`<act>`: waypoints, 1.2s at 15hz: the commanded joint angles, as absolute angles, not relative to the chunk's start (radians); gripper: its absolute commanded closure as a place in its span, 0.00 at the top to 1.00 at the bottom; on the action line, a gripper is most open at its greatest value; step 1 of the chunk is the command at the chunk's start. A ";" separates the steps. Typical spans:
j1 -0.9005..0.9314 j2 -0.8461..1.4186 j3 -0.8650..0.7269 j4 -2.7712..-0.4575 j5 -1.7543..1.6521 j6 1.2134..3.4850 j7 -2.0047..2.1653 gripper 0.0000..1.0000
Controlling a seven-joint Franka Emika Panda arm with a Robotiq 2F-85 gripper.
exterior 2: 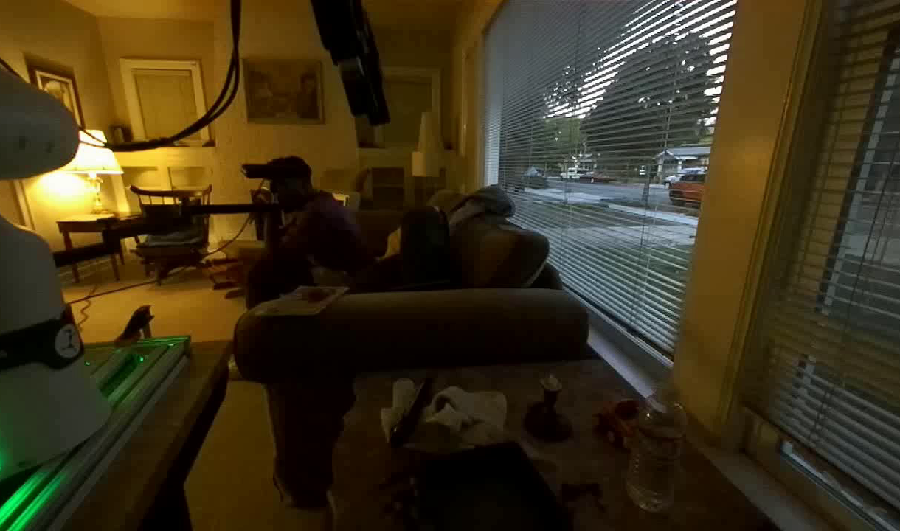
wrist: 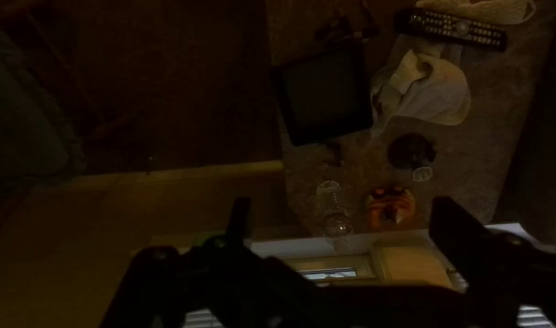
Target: Put the black object in the black box.
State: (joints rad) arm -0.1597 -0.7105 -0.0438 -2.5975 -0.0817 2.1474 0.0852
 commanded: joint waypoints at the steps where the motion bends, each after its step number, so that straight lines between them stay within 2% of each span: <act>1: -0.155 -0.710 -0.048 -2.595 -0.085 2.144 0.087 1.00; 10: -0.155 -0.710 -0.048 -2.595 -0.085 2.144 0.087 1.00; 18: -0.174 -0.376 -0.040 -2.540 -0.123 2.492 0.083 1.00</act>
State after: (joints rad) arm -0.1650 -0.5295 -0.0424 -2.5960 -0.0863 2.4199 0.0869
